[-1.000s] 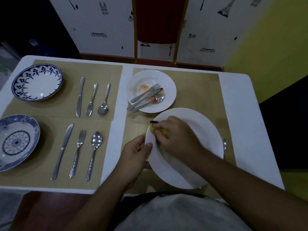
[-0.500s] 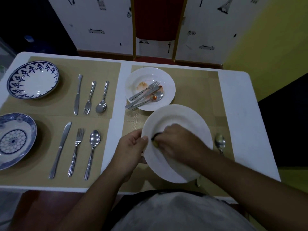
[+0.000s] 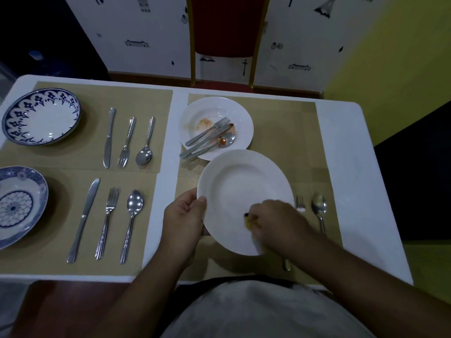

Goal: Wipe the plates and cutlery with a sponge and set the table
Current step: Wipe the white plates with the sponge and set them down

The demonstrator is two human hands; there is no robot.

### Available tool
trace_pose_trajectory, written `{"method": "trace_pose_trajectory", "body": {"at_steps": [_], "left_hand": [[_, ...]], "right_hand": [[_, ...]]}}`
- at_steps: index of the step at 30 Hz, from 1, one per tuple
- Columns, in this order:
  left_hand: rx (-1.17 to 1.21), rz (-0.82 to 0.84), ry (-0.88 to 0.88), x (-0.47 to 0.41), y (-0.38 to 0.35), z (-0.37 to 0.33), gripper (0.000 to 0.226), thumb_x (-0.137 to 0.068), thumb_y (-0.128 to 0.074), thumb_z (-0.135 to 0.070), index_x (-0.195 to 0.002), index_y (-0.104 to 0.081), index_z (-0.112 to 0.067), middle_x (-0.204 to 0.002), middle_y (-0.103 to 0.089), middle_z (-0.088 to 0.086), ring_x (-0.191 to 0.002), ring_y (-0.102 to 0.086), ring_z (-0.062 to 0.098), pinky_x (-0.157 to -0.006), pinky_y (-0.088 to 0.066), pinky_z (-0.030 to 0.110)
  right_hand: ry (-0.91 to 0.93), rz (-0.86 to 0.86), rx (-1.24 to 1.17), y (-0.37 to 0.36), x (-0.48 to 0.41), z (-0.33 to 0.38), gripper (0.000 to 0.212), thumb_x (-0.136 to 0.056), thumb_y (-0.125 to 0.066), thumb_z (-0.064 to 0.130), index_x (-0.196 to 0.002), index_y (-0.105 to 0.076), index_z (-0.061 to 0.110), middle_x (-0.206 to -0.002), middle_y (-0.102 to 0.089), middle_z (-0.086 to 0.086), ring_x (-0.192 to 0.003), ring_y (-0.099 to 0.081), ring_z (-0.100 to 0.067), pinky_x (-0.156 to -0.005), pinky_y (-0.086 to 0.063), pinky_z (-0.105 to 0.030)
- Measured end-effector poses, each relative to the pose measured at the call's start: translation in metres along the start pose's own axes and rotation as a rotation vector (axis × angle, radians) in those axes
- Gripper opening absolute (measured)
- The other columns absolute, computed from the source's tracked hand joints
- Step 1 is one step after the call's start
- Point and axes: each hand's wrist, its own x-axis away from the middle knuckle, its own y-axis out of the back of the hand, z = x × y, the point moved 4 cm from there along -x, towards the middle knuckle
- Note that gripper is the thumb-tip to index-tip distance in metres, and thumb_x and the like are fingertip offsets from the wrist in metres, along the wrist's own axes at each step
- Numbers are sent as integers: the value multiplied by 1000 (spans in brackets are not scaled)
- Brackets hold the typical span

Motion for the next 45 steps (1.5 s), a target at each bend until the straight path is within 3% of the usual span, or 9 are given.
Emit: {"method": "trace_pose_trajectory", "body": {"at_steps": [4, 12, 18, 24, 29, 34, 39, 42, 45], "left_hand": [[-14, 19, 2, 1, -1, 0, 27, -103, -51, -14, -105, -76, -24, -90, -78, 3, -78, -74, 25, -59, -60, 39], [32, 11, -28, -3, 4, -7, 25, -104, -51, -14, -112, -73, -21, -97, -78, 6, -81, -74, 25, -62, -60, 39], [6, 44, -39, -1, -3, -9, 26, -104, -50, -14, -112, -73, -23, -97, -78, 2, -85, -75, 24, -62, -61, 41], [48, 2, 10, -3, 9, -5, 25, -104, -51, -15, -116, -72, -20, -100, -78, 4, -85, -75, 25, -60, -60, 37], [27, 42, 37, 0, 0, -2, 26, -103, -51, -16, -117, -72, -25, -102, -78, 3, -88, -75, 25, -62, -61, 39], [36, 129, 81, 11, -13, 4, 28, -105, -49, -16, -121, -71, -22, -102, -79, 3, -91, -75, 26, -63, -60, 37], [61, 73, 20, 11, -9, -2, 27, -104, -49, -14, -117, -70, -25, -100, -78, 1, -87, -76, 21, -61, -60, 36], [5, 94, -25, 13, -11, -3, 28, -104, -49, -14, -116, -70, -29, -100, -78, -3, -88, -76, 20, -62, -61, 37], [-26, 146, -33, 14, -19, -1, 29, -105, -48, -14, -116, -70, -29, -100, -78, -3, -88, -75, 20, -62, -61, 35]], "right_hand": [[122, 39, -110, -7, 3, 22, 22, -85, -60, 26, -105, -70, 27, -94, -62, 1, -84, -57, -18, -68, -35, -24], [-73, -104, -70, 21, -9, -16, 18, -85, -61, 27, -101, -69, 25, -95, -64, 1, -81, -57, -15, -64, -36, -25], [90, -47, -224, 0, -2, 26, 23, -88, -61, 27, -109, -70, 24, -102, -62, 1, -91, -57, -17, -74, -38, -24], [-9, -105, -42, 9, -6, -15, 19, -85, -61, 24, -101, -72, 23, -92, -61, -1, -86, -56, -19, -72, -48, -32], [221, 3, -157, 6, 5, 25, 23, -88, -58, 29, -106, -72, 25, -91, -63, 2, -82, -55, -14, -71, -42, -27], [264, -276, -148, 26, -32, 25, 17, -87, -60, 27, -98, -72, 21, -92, -67, 1, -86, -56, -18, -77, -44, -31], [-60, -597, -192, 53, -56, -26, 9, -81, -61, 22, -84, -68, 17, -82, -60, -5, -81, -55, -25, -67, -48, -38], [-168, -646, -278, 49, -51, -30, 10, -82, -61, 19, -87, -69, 16, -83, -60, -3, -80, -56, -22, -67, -47, -33], [-44, -557, -374, 37, -48, 3, 17, -85, -62, 22, -98, -72, 17, -92, -64, -2, -86, -56, -16, -74, -41, -24]]}}
